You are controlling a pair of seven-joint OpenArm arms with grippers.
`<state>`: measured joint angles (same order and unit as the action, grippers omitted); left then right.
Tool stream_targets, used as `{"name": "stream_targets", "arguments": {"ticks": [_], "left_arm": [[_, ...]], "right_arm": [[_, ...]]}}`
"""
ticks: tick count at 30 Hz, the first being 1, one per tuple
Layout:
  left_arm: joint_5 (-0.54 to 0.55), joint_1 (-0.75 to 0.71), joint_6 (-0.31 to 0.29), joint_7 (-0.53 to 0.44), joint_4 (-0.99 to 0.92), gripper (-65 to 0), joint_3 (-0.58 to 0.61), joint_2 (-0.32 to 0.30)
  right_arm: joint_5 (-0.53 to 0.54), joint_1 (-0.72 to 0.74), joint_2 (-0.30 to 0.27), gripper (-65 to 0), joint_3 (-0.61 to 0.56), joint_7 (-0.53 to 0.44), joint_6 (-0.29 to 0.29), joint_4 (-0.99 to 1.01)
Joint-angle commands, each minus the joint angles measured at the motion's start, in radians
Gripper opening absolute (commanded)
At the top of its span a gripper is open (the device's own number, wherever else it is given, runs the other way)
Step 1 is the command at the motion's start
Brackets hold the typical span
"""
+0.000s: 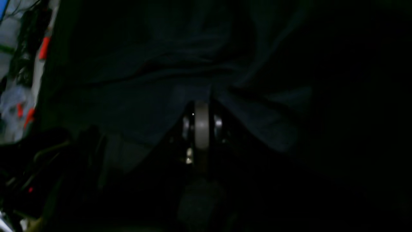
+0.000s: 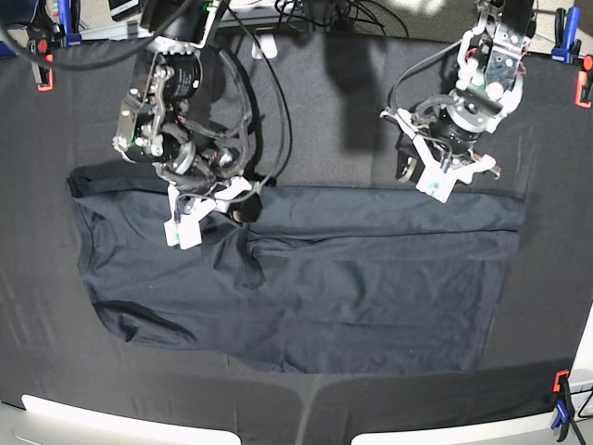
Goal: Layout the t-shirt on the table in an organized manner, then fold the t-shirt properly
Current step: 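Pull the grasped sleeve with the right gripper onto the folded shirt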
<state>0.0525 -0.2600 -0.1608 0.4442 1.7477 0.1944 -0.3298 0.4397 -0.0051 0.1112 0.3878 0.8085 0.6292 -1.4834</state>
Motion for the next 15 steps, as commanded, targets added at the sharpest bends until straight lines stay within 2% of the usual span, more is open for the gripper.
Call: {"name": "stream_targets", "arguments": {"ticks": [1, 3, 5, 10, 15], "left_arm": [[0.001, 0.009, 0.004, -0.026, 0.021, -43.5, -0.005, -0.006], [0.001, 0.009, 0.004, -0.027, 0.021, -43.5, -0.005, -0.006], [0.001, 0.009, 0.004, -0.027, 0.021, -43.5, -0.005, -0.006], [0.001, 0.009, 0.004, -0.027, 0.021, -43.5, -0.005, -0.006], [-0.007, 0.014, 0.004, -0.027, 0.021, -43.5, -0.005, -0.006]], "right_arm": [[0.034, 0.016, 0.002, -60.9, -0.002, -0.007, 0.031, -0.020], [0.060, 0.019, 0.002, -48.2, -0.002, 0.015, 0.031, -0.020], [0.087, 0.026, -0.004, -40.9, -0.002, 0.048, 0.034, -0.020], [0.169, 0.059, -0.006, -40.6, -0.002, 0.164, 0.053, -0.024], [0.265, 0.071, -0.006, -40.6, -0.002, 0.196, 0.056, -0.092]]}}
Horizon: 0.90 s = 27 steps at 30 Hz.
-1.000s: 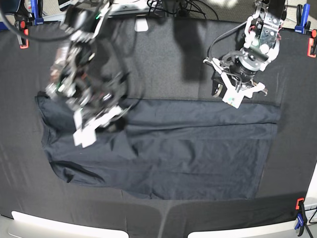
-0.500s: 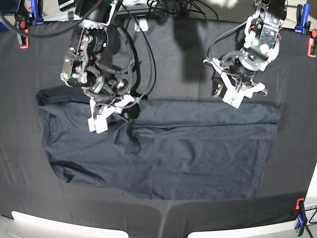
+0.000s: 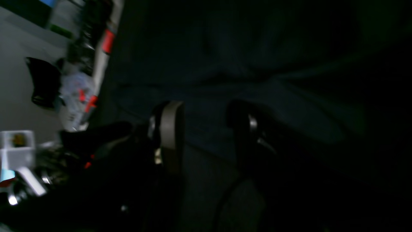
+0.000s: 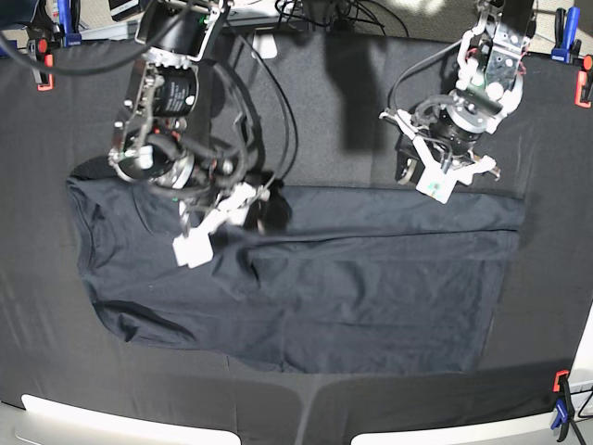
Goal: Layout the t-shirt on the table in an organized manner, then fold the t-shirt properly
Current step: 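Pull the grasped sleeve with the right gripper onto the folded shirt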
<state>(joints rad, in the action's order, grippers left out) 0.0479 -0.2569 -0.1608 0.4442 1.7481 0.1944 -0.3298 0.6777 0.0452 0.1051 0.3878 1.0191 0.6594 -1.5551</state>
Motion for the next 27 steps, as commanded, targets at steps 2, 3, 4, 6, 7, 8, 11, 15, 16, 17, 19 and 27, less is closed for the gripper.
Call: {"name": "stream_targets", "arguments": {"ticks": [2, 3, 4, 6, 7, 8, 11, 15, 16, 17, 19, 27], "left_arm": [[-0.025, 0.012, 0.004, -0.027, 0.021, -43.5, -0.005, -0.006], [-0.032, 0.012, 0.004, -0.026, 0.021, -43.5, -0.005, -0.006], [-0.040, 0.013, 0.004, -0.026, 0.021, -43.5, -0.005, -0.006], [-0.048, 0.013, 0.004, -0.027, 0.021, -43.5, -0.005, -0.006], [-0.048, 0.013, 0.004, -0.027, 0.021, -43.5, -0.005, -0.006], [-0.048, 0.013, 0.004, -0.026, 0.021, -43.5, -0.005, -0.006], [-0.077, 0.013, 0.004, -0.026, 0.021, -43.5, -0.005, -0.009], [-0.166, 0.013, 0.003, -0.018, 0.021, -43.5, -0.005, -0.039], [-0.183, 0.013, -0.009, -0.016, 0.021, -43.5, -0.005, -0.055], [-0.200, 0.013, -0.035, -0.014, 0.021, -43.5, -0.005, -0.073], [-0.217, 0.013, -0.097, -0.011, 0.021, -43.5, -0.005, -0.112], [-0.344, 0.013, -0.131, -0.011, 0.021, -43.5, -0.003, -0.298]], "right_arm": [[0.041, 0.021, 0.000, -40.6, -0.002, 0.007, 0.026, -0.071], [0.040, 0.021, -0.003, -40.6, -0.002, 0.016, 0.026, -0.096], [0.041, 0.021, -0.004, -40.6, -0.002, 0.023, 0.026, -0.117], [0.042, 0.020, -0.010, -40.6, -0.002, 0.037, 0.026, -0.148], [0.061, 0.020, -0.018, -40.6, -0.002, 0.053, 0.026, -0.156], [0.090, 0.020, -0.024, -40.6, -0.002, 0.077, 0.026, -0.159], [0.152, 0.012, -0.059, -40.6, -0.002, 0.112, 0.026, -0.160], [0.150, -0.011, -0.141, -40.6, -0.002, 0.112, 0.034, -0.163], [0.146, -0.016, -0.167, -40.6, -0.002, 0.112, 0.039, -0.165], [0.141, -0.022, -0.193, -40.6, -0.002, 0.112, 0.039, -0.171], [0.142, -0.032, -0.249, -40.6, -0.002, 0.112, 0.039, -0.191], [0.073, -0.049, -0.421, -40.7, -0.002, 0.103, 0.039, -0.251]]}}
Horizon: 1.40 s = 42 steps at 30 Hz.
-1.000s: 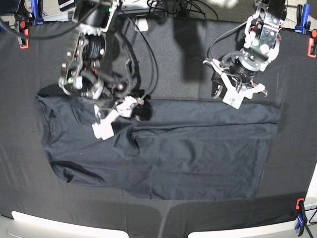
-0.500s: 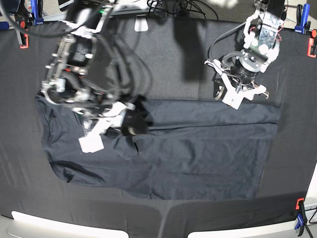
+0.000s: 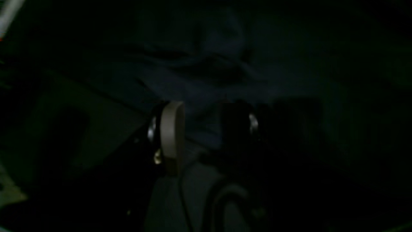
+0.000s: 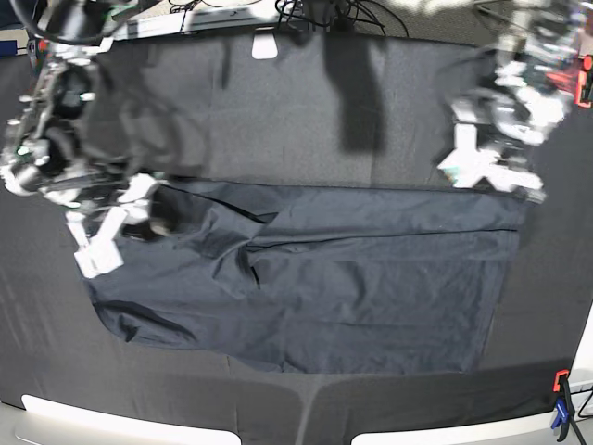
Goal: Layout the t-shirt on the table in an organized manner, then fold the t-shirt properly
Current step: 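Pull the grasped sleeve with the right gripper onto the folded shirt, then move both grippers to the shirt's fold-edge corners and grasp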
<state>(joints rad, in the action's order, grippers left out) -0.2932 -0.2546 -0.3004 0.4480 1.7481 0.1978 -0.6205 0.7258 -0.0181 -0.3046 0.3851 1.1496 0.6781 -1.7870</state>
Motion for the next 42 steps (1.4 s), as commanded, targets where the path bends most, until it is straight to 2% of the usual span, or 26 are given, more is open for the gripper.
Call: {"name": "stream_targets", "arguments": {"ticks": [1, 4, 7, 9, 12, 16, 19, 22, 28, 35, 38, 42], "left_arm": [[-0.014, 0.011, 0.009, -0.016, 0.021, -43.5, -0.006, -0.029], [-0.031, 0.011, 0.007, -0.023, 0.021, -43.5, -0.006, -0.087], [-0.032, 0.011, -0.032, -0.051, 0.019, -43.5, -0.006, -0.132], [-0.040, 0.012, -0.037, -0.072, 0.018, -43.5, -0.005, -0.152], [-0.066, 0.033, -0.038, -0.078, 0.015, -43.5, 0.017, -0.164], [-0.087, 0.115, -0.041, -0.066, -0.035, -43.5, 0.129, -0.163], [-0.133, 0.199, -0.037, -0.016, -0.097, -43.5, 0.232, -0.161], [-0.132, 0.261, -0.037, 0.029, -0.147, -43.5, 0.281, -0.162], [-0.127, 0.286, -0.037, -0.012, -0.254, -43.5, 0.295, -0.165], [-0.178, 0.285, -0.038, -0.061, -0.343, -43.5, 0.296, -0.179], [-0.165, 0.285, -0.038, -0.061, -0.339, -43.5, 0.296, -0.214], [-0.125, 0.270, -0.042, -0.077, -0.293, -43.5, 0.296, -0.293]], "right_arm": [[0.025, 0.014, -0.025, -40.7, 0.001, -0.027, 0.020, -0.019], [0.025, 0.014, -0.055, -40.7, 0.001, -0.026, 0.020, -0.019], [0.026, 0.014, -0.061, -40.7, 0.001, -0.026, 0.020, -0.019], [0.026, 0.014, -0.058, -40.7, 0.001, -0.026, 0.020, -0.019], [0.026, 0.014, -0.058, -40.7, 0.001, -0.025, 0.020, -0.019], [0.026, 0.014, -0.058, -40.7, 0.001, -0.020, 0.020, -0.019], [0.024, 0.014, -0.058, -40.7, 0.002, -0.019, 0.020, -0.019], [0.014, 0.015, -0.058, -40.7, 0.002, -0.020, 0.020, -0.019], [0.007, 0.015, -0.058, -40.7, 0.007, -0.026, 0.020, -0.019], [0.007, 0.015, -0.059, -40.7, 0.035, -0.037, 0.020, -0.019], [0.007, 0.015, -0.059, -40.7, 0.047, -0.036, 0.020, -0.019], [0.007, 0.015, -0.058, -40.7, 0.060, -0.039, 0.020, -0.019]]}}
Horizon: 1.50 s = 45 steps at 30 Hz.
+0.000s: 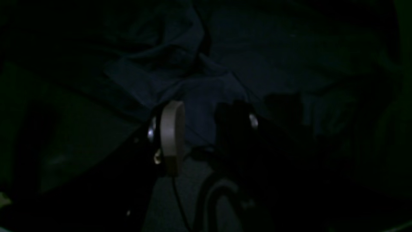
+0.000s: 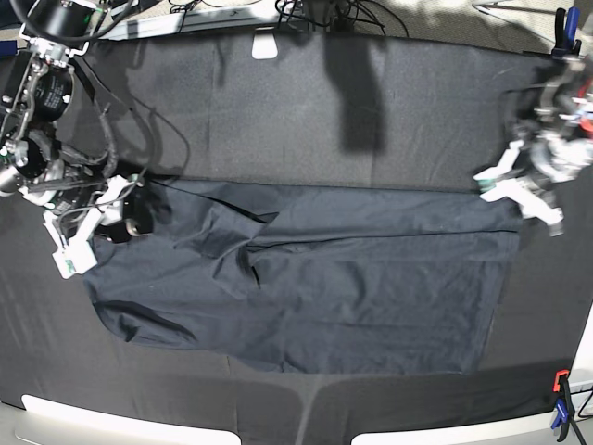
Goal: Layout the t-shirt on the table in an organized manner, then fold the t-shirt properly
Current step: 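Move both grippers to the shirt's fold-edge corners and grasp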
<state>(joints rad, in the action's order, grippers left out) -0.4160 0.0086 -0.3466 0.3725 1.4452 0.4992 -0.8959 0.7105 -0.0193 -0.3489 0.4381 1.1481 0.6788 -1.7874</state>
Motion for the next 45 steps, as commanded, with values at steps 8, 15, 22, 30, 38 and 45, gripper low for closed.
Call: {"name": "stream_targets", "arguments": {"ticks": [8, 15, 22, 30, 38, 45], "left_arm": [[-0.010, -0.027, 0.005, -0.109, 0.097, -43.5, -0.005, -0.034], [-0.014, 0.012, 0.004, -0.126, 0.025, -43.5, -0.005, 0.018], [-0.055, 0.043, 0.005, -0.139, -0.092, -43.5, -0.005, 0.018], [-0.066, 0.071, 0.006, -0.139, -0.124, -43.5, -0.005, 0.044], [-0.063, 0.077, 0.009, -0.135, -0.124, -43.6, -0.005, 0.075], [-0.063, 0.077, 0.009, -0.165, -0.124, -65.0, -0.005, 0.078]], "right_arm": [[0.025, 0.016, -0.014, -40.7, 0.008, -0.039, 0.019, -0.019], [0.025, 0.016, -0.014, -40.7, 0.008, -0.025, 0.019, -0.019], [0.026, 0.016, -0.014, -40.7, 0.008, -0.034, 0.019, -0.019], [0.030, 0.019, -0.014, -40.7, 0.008, -0.045, 0.019, -0.019], [0.029, 0.019, -0.014, -40.7, 0.008, -0.044, 0.019, -0.019], [0.029, 0.018, -0.014, -40.6, 0.008, -0.039, 0.019, -0.019]]}}
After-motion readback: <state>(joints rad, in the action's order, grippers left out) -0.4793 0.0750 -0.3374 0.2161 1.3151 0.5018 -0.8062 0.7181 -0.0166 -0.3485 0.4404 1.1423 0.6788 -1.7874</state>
